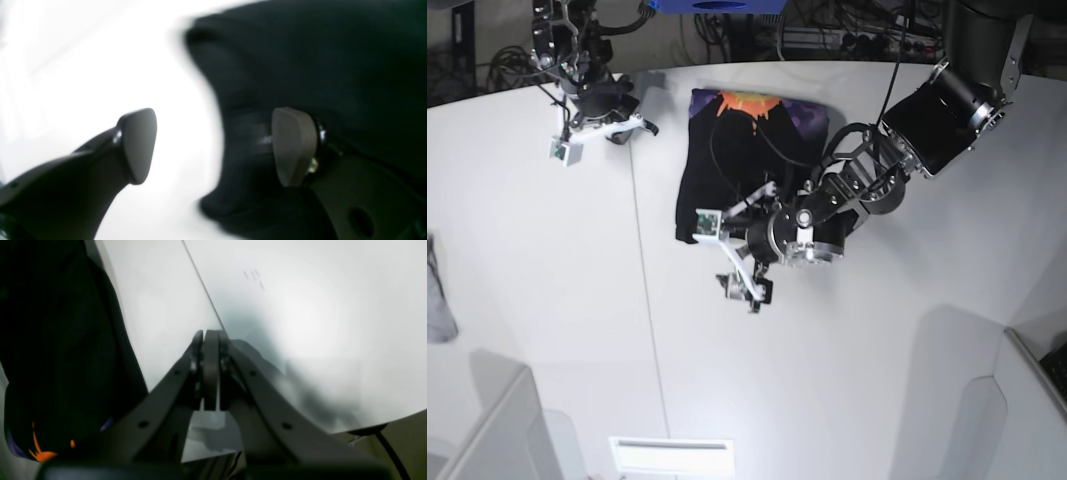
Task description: Fold the T-shirt properly
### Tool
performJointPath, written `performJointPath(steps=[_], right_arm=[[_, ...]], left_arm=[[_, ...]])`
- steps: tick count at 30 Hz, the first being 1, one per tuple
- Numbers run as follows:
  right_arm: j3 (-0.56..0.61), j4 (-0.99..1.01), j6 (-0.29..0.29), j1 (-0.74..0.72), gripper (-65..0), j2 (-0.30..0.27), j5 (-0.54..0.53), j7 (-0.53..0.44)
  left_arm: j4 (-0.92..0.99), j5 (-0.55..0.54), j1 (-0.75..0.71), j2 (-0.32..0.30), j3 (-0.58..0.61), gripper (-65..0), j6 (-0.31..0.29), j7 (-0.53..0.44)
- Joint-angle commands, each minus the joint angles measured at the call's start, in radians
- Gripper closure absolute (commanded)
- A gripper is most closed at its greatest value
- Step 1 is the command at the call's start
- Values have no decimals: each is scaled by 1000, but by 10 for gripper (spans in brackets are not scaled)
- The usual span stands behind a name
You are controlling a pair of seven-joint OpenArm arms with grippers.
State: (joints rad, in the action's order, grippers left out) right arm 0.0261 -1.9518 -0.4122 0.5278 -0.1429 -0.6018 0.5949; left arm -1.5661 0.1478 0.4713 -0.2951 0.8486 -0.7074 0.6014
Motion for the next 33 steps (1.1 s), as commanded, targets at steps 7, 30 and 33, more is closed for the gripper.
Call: performJointPath(steps=[7, 30, 33], right_arm=[[-1, -24, 5, -4, 0, -45, 9, -17], [-7, -64, 246, 259, 0, -136, 541, -545], [-7, -62, 246, 312, 0, -194, 543, -640]], left_arm=[[-132, -6, -70, 3, -311, -515, 9, -5], [-383, -293, -873, 4, -1296, 0, 9, -413], [-380, -351, -977, 4, -1363, 0, 9, -464]])
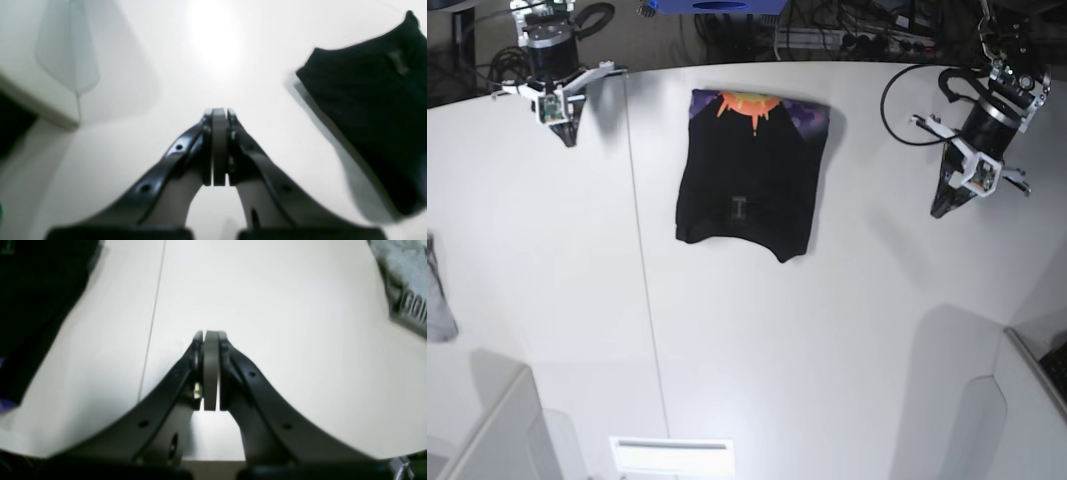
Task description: Fold the T-shirt properly
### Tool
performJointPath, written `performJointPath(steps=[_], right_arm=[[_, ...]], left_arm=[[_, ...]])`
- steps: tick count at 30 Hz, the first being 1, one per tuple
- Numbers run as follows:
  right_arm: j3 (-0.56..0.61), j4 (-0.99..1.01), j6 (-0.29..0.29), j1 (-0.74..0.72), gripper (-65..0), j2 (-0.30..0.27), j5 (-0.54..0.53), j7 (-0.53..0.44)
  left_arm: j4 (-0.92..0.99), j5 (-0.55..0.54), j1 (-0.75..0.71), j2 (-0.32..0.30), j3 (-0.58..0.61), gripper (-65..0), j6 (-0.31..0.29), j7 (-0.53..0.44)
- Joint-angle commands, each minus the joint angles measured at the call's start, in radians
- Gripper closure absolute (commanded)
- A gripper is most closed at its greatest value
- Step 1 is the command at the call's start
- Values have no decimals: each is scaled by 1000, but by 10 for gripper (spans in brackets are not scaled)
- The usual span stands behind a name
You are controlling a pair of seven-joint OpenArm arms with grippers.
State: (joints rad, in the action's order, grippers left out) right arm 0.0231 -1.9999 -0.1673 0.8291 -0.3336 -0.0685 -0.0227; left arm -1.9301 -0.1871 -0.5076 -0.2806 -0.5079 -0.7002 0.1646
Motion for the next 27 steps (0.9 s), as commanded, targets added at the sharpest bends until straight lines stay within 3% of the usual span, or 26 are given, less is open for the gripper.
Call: performJointPath(steps=[1, 5, 10, 17, 22, 27], right_arm=[[-4, -14, 1, 28, 0, -22, 9, -47], [-5, -14, 1, 88, 0, -109, 9, -115], [-7, -11, 1, 187, 0, -180, 9, -116], [-4, 21, 1, 327, 0, -181, 9, -113], [2, 116, 1, 375, 0, -180, 9, -96], [67, 210, 1, 350, 0, -187, 9, 8]], left_arm=[[-13, -32, -26, -10, -21, 0, 2, -49], [7, -61, -141, -10, -64, 0, 2, -144], [137, -55, -280, 34, -107, 0, 2, -323], [412, -53, -392, 93, -107, 0, 2, -546], [542, -53, -440, 103, -105, 0, 2, -615], [706, -51, -432, 102, -97, 0, 2, -658]])
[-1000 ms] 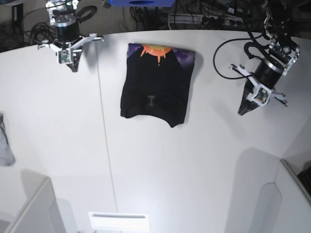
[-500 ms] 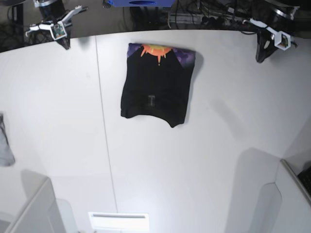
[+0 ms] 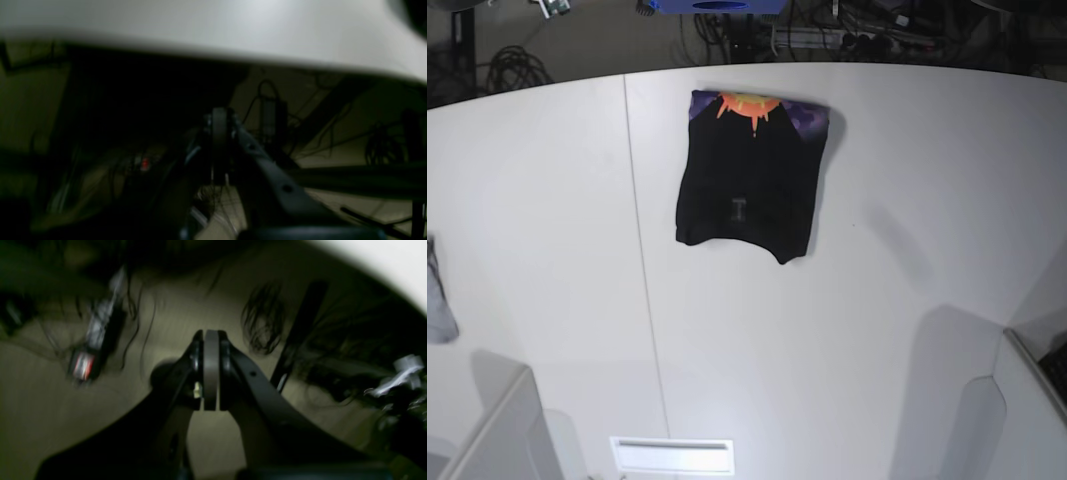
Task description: Fold the T-shirt properly
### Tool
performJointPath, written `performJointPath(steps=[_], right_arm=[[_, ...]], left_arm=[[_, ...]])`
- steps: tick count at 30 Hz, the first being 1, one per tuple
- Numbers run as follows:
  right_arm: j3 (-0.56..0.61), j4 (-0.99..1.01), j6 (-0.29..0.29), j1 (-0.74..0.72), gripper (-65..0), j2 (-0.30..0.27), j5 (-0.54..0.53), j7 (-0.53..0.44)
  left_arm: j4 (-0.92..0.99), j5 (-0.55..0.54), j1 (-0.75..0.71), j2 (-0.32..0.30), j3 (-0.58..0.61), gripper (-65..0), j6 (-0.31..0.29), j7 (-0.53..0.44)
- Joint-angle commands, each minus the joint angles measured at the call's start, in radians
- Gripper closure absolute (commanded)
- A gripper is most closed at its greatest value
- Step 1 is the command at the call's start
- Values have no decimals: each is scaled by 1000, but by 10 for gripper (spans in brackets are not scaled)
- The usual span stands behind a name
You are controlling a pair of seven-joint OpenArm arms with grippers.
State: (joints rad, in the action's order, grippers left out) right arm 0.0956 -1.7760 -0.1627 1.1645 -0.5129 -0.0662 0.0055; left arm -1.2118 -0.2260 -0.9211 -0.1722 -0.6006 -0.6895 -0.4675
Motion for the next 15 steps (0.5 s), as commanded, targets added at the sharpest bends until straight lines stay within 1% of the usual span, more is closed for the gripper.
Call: performJointPath(steps=[1, 2, 4, 7, 11, 15], right_arm=[[14, 14, -4, -1, 0, -8, 7, -5], [36, 44, -4, -14, 0, -8, 7, 11], [89, 118, -4, -53, 0, -28, 7, 34], [206, 216, -4, -120, 0, -53, 4, 44], [327, 333, -4, -202, 0, -62, 4, 44], [395, 422, -4, -263, 0, -51, 3, 44]], left_arm=[[22, -13, -19, -10, 11, 0, -9, -33], [53, -13, -19, -11, 31, 0, -9, -47], [117, -13, -19, -11, 69, 0, -9, -76], [226, -11, 12, -26, 120, 0, -9, -103], [393, 79, 89, -42, 170, 0, -9, -107], [531, 153, 181, -42, 204, 0, -9, -107]])
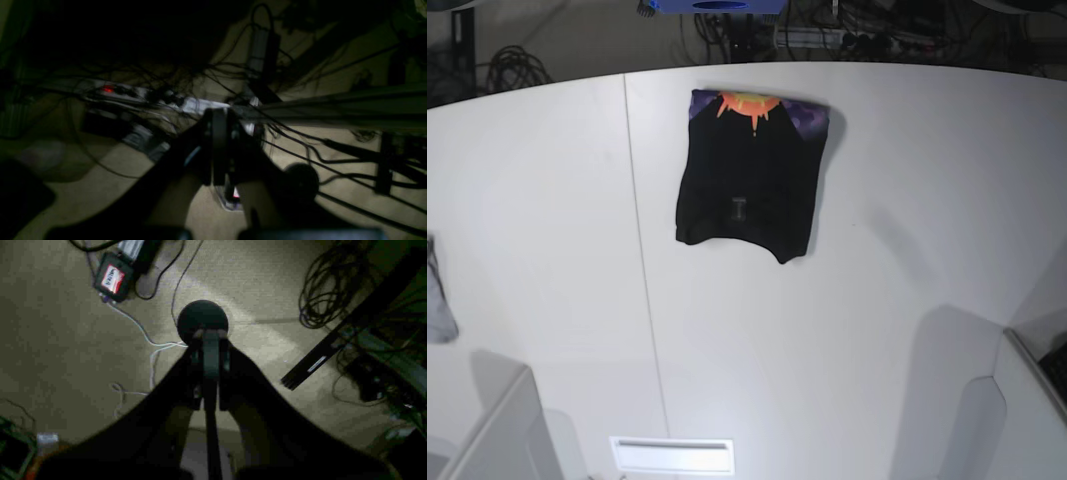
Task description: Fold the T-shirt properly
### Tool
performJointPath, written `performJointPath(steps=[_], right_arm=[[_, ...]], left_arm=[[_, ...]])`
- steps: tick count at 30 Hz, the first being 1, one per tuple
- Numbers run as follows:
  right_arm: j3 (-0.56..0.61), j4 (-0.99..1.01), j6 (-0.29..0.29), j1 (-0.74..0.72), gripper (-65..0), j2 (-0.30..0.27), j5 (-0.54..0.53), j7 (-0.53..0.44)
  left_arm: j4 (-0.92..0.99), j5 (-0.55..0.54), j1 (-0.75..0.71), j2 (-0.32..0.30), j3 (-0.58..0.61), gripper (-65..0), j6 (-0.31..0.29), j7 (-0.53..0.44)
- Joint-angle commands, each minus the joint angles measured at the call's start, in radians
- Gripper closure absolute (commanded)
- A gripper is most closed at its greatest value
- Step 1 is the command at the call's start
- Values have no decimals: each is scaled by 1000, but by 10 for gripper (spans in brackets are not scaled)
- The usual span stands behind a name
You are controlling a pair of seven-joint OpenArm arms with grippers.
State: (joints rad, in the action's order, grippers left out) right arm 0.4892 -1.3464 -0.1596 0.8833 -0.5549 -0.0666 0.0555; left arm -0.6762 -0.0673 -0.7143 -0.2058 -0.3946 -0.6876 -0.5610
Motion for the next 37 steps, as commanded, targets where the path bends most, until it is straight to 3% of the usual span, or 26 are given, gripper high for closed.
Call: performJointPath(steps=[1, 5, 15, 18, 22, 28, 30, 37], right_arm=[[16, 15, -7, 4, 0, 0, 3, -6], [47, 126, -7, -46, 0, 65, 1, -6], [41, 586, -7, -237, 0, 315, 1, -18], [39, 806, -7, -352, 0, 396, 1, -85], [-19, 1079, -7, -481, 0, 485, 1, -220], [-116, 1163, -7, -545, 0, 493, 1, -299], [-131, 1166, -7, -557, 0, 480, 3, -299], [-133, 1168, -7, -562, 0, 471, 3, -325]], left_arm=[[22, 19, -3, -10, 9, 0, -11, -14], [141, 114, 104, -25, 52, 0, -11, -8], [471, 264, 376, -47, 142, 0, -11, -6], [517, 269, 427, -44, 167, 0, -11, 5], [573, 268, 502, -39, 326, 0, -11, 141], [570, 263, 516, -36, 484, 0, 223, 178], [570, 261, 525, -34, 514, 0, 250, 175], [566, 260, 542, -34, 515, 0, 251, 174]])
